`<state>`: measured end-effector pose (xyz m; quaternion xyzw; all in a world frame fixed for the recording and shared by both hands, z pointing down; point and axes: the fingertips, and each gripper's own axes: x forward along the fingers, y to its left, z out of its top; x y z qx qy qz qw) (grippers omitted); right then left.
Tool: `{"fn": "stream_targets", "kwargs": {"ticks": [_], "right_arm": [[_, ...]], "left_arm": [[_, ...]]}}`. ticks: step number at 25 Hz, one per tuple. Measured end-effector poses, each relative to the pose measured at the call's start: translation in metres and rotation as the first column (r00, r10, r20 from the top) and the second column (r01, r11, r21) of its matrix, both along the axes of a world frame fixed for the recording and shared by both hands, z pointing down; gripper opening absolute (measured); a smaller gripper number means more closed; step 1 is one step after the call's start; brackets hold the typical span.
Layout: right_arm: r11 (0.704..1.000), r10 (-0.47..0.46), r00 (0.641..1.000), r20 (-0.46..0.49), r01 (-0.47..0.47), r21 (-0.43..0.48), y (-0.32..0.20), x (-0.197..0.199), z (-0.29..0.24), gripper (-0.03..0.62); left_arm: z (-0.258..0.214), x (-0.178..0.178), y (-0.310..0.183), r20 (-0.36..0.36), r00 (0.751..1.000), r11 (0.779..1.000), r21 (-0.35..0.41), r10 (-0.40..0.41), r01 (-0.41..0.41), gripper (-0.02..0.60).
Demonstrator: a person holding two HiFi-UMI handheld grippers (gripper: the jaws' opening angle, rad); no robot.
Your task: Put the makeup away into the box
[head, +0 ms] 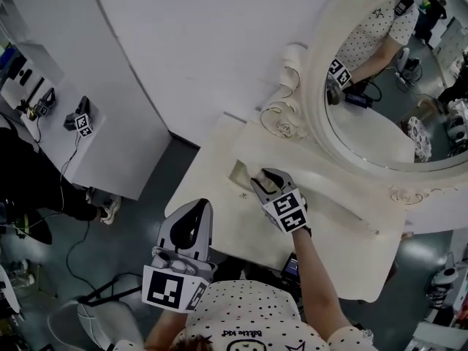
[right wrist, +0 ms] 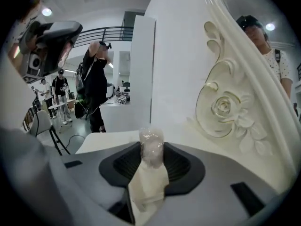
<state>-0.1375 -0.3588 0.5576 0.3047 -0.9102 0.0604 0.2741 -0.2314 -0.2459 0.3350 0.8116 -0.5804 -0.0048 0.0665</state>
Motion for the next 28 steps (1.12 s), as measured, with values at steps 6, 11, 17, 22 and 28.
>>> {"fn": "stream_targets", "kwargs": {"ticks": [6, 11, 17, 22, 28], "right_arm": [[0.998, -0.038, 0.998, -0.056, 0.035, -0.061, 0.004, -0.006, 0.021, 0.153], [0.996, -0.046, 0.998, -0.044, 0.042, -0.08, 0.005, -0.006, 0.026, 0.161], [0.996, -0.043, 0.999, -0.02, 0.041, -0.078, 0.005, -0.006, 0.021, 0.178], [0.999, -0.02, 1.0, 0.003, 0.02, -0.035, 0.002, -0.003, 0.004, 0.179], [0.986, 0.12, 0.973, 0.199, -0.139, 0.087, 0.006, 0.021, -0.069, 0.073]], "left_arm": [[0.004, -0.001, -0.007, -0.001, 1.0, 1.0, -0.016, -0.003, 0.003, 0.005], [0.003, 0.0, -0.012, -0.002, 1.0, 1.0, -0.012, 0.004, -0.004, 0.005], [0.005, 0.003, -0.014, -0.002, 1.0, 1.0, -0.013, 0.014, -0.014, 0.005], [0.004, 0.005, -0.014, -0.004, 1.0, 1.0, -0.009, 0.021, -0.021, 0.005], [0.003, 0.015, -0.013, -0.015, 0.999, 0.999, -0.002, 0.051, -0.051, 0.005]]}}
